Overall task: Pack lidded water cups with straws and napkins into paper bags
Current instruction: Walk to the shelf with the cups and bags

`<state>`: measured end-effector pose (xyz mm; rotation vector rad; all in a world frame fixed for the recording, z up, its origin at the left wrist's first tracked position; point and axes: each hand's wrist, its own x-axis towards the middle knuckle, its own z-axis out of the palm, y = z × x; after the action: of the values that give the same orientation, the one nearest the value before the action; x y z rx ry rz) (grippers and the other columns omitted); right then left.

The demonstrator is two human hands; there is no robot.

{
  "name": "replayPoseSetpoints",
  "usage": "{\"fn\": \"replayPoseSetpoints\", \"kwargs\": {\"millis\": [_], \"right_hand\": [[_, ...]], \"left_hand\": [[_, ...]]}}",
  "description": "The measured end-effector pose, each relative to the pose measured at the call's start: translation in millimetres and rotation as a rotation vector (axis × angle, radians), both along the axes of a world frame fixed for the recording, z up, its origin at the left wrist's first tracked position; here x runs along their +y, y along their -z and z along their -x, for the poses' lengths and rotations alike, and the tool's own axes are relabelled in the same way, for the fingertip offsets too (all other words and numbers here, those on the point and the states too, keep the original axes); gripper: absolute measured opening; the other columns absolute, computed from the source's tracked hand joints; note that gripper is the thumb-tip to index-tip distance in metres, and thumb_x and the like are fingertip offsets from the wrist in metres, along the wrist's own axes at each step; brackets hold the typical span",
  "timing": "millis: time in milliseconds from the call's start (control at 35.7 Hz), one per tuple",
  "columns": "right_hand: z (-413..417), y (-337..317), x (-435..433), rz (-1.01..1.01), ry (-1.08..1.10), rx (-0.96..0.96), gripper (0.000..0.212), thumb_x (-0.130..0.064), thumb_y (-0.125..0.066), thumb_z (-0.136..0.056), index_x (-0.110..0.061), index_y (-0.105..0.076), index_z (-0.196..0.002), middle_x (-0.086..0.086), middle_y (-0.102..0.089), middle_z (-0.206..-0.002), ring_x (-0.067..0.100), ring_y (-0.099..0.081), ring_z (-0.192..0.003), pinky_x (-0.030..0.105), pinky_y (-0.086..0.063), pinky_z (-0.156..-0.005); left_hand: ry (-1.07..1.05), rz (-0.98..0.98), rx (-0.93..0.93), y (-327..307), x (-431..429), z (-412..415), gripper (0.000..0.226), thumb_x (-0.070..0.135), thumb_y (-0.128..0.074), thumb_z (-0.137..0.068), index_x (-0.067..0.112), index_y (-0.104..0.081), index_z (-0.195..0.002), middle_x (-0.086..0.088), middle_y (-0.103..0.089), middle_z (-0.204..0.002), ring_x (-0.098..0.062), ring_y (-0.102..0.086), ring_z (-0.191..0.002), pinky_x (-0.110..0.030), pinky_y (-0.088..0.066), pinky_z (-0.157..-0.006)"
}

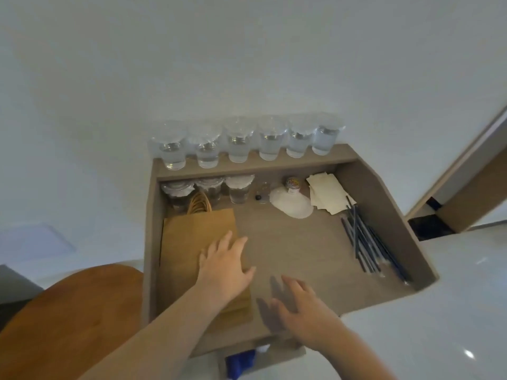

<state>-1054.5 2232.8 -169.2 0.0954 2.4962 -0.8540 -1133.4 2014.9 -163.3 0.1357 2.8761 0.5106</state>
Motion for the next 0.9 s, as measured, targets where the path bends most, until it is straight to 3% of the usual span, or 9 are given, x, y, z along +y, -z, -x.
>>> {"fn": "replayPoseSetpoints", "kwargs": {"millis": [252, 364, 448, 532, 617, 701, 785, 841, 897], "right_hand": [[74.4, 7.3, 19.6, -0.129, 0.014, -0.032, 0.064, -0.061, -0.049, -0.105, -0.028, -0.039, -0.158, 0.004, -0.048, -0.15, 0.025, -0.057, -0.136, 0.033, -0.044, -0.107], [117.7, 17.4, -5.5, -0.155, -0.028, -0.052, 0.04, -0.054, -0.052, -0.105, -0.023, -0.065, -0.126, 0.007, -0.065, -0.125, 0.028, -0.066, -0.117, 0.028, -0.046, -0.09], [141.3, 27.8, -21.2, -0.08, -0.05, -0.114, 0.036, -0.057, -0.051, -0.102, -0.024, -0.067, -0.097, 0.006, -0.074, -0.108, 0.029, -0.07, -0.11, 0.028, -0.049, -0.086], [162.8, 34.7, -30.8, -0.063, -0.08, -0.182, 0.052, -0.065, -0.044, -0.097, -0.022, -0.071, -0.11, 0.008, -0.075, -0.121, 0.028, -0.069, -0.119, 0.035, -0.052, -0.103], [182.9, 28.3, -47.0, -0.023, -0.136, -0.263, 0.064, -0.063, -0.037, -0.105, -0.016, -0.071, -0.132, 0.014, -0.069, -0.14, 0.03, -0.063, -0.132, 0.034, -0.046, -0.108], [198.4, 12.7, -67.0, 0.042, -0.153, -0.32, 0.088, -0.081, -0.023, -0.101, -0.016, -0.07, -0.137, 0.014, -0.067, -0.142, 0.031, -0.063, -0.13, 0.037, -0.043, -0.109], [214.3, 6.7, -74.0, 0.131, -0.157, -0.299, 0.1, -0.092, -0.023, -0.092, -0.013, -0.073, -0.124, 0.01, -0.075, -0.114, 0.025, -0.074, -0.093, 0.034, -0.056, -0.085], [223.6, 5.4, -71.8, 0.161, -0.213, -0.235, 0.086, -0.09, -0.035, -0.092, -0.015, -0.071, -0.117, 0.004, -0.073, -0.1, 0.019, -0.071, -0.078, 0.028, -0.054, -0.065], [230.3, 5.4, -65.8, 0.16, -0.286, -0.186, 0.063, -0.08, -0.05, -0.094, -0.022, -0.064, -0.114, -0.001, -0.071, -0.099, 0.018, -0.07, -0.076, 0.029, -0.055, -0.066]], "left_hand": [[-0.035, 0.098, -0.13, -4.0, -10.0, 52.4, 0.082, 0.072, -0.059, -0.089, 0.042, -0.03, -0.159, 0.001, -0.029, -0.17, -0.036, -0.029, -0.154, -0.068, -0.026, -0.12], [0.009, 0.121, -0.221, 3.0, -23.4, 45.7, 0.072, 0.07, -0.062, -0.088, 0.044, -0.042, -0.152, 0.006, -0.043, -0.159, -0.029, -0.042, -0.145, -0.062, -0.031, -0.121], [0.0, 0.153, -0.246, 4.8, -27.0, 33.7, 0.062, 0.069, -0.064, -0.086, 0.047, -0.051, -0.142, 0.012, -0.051, -0.145, -0.025, -0.046, -0.139, -0.062, -0.027, -0.122], [-0.039, 0.141, -0.249, -3.5, -27.2, 23.5, 0.056, 0.066, -0.067, -0.088, 0.046, -0.053, -0.139, 0.015, -0.057, -0.14, -0.021, -0.05, -0.137, -0.053, -0.032, -0.12], [-0.086, 0.14, -0.204, -12.1, -26.4, 9.8, 0.047, 0.063, -0.068, -0.089, 0.045, -0.056, -0.132, 0.016, -0.06, -0.134, -0.016, -0.053, -0.132, -0.042, -0.039, -0.112], [-0.129, 0.156, -0.136, -20.2, -20.1, -6.5, 0.041, 0.06, -0.065, -0.091, 0.045, -0.061, -0.129, 0.013, -0.058, -0.141, -0.017, -0.049, -0.14, -0.039, -0.035, -0.115], [-0.144, 0.142, -0.083, -33.7, -9.1, -17.8, 0.03, 0.058, -0.061, -0.092, 0.049, -0.064, -0.12, 0.024, -0.049, -0.111, -0.01, -0.052, -0.124, -0.035, -0.039, -0.108], [-0.137, 0.129, -0.055, -45.6, 2.0, -24.6, 0.026, 0.054, -0.06, -0.094, 0.05, -0.066, -0.119, 0.027, -0.041, -0.1, -0.005, -0.05, -0.117, -0.033, -0.038, -0.11], [-0.117, 0.132, -0.012, -59.4, 15.5, -32.8, 0.027, 0.047, -0.061, -0.095, 0.053, -0.069, -0.12, 0.026, -0.049, -0.105, -0.005, -0.051, -0.12, -0.033, -0.028, -0.119]]}}
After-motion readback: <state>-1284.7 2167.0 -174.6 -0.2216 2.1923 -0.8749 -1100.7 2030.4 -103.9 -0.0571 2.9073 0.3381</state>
